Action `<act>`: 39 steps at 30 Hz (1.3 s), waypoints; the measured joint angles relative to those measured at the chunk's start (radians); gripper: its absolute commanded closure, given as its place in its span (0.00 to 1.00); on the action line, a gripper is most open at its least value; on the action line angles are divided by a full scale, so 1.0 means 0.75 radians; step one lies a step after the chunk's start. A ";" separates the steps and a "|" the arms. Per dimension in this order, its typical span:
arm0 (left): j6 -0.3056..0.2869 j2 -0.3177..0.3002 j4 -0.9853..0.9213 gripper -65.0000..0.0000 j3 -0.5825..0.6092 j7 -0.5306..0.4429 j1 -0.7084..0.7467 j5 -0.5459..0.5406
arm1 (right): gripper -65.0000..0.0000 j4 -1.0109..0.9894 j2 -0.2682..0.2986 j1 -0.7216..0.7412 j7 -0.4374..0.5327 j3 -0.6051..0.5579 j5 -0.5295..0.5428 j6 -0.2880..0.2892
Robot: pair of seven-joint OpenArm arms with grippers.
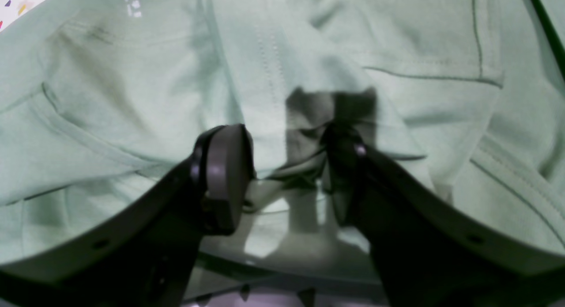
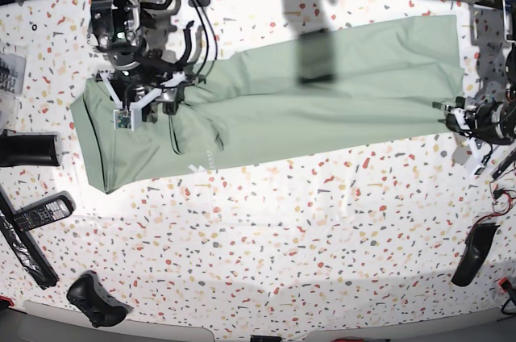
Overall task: Fold the T-shirt properly
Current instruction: 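Release the strip and move the left gripper to its other end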
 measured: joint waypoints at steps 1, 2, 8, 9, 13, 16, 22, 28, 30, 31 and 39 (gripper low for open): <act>-0.009 0.001 -0.006 1.00 0.001 -0.075 0.003 0.035 | 0.55 0.000 0.001 0.000 0.000 0.000 0.000 0.000; -0.005 0.008 -0.007 1.00 0.004 -0.148 0.003 0.079 | 0.55 0.000 0.001 -0.001 0.000 0.000 0.001 0.000; 0.082 0.027 -0.013 1.00 0.014 -0.331 -0.032 0.377 | 0.55 0.000 0.000 0.008 0.002 0.000 0.025 0.001; 0.082 0.028 -0.014 1.00 0.015 -0.331 -0.041 0.416 | 0.55 -0.002 0.000 0.014 0.001 0.000 0.049 0.002; 0.086 0.030 -0.021 1.00 0.017 -0.336 -0.087 0.527 | 0.55 -0.004 -0.001 0.065 -0.022 -0.008 0.133 0.020; 0.137 0.030 -0.022 1.00 0.017 -0.385 -0.129 0.531 | 0.55 -0.004 -0.011 0.104 -0.056 -0.010 0.142 0.071; 0.161 0.026 -0.022 1.00 0.017 -0.440 -0.186 0.536 | 0.55 0.102 -0.011 0.121 -0.132 -0.016 0.143 0.173; 0.161 0.026 -0.022 1.00 0.017 -0.440 -0.188 0.536 | 0.55 0.319 -0.012 0.125 -0.153 -0.016 0.142 0.175; 0.161 0.026 -0.022 1.00 0.017 -0.440 -0.189 0.535 | 0.55 0.389 -0.011 0.125 -0.167 -0.016 0.137 0.176; 0.161 0.027 -0.022 0.92 0.017 -0.440 -0.189 0.535 | 0.55 0.421 -0.011 0.125 -0.176 -0.016 0.133 0.175; 0.187 0.026 -0.022 0.53 0.017 -0.329 -0.188 0.525 | 0.55 0.603 -0.011 0.125 -0.251 -0.016 0.134 0.175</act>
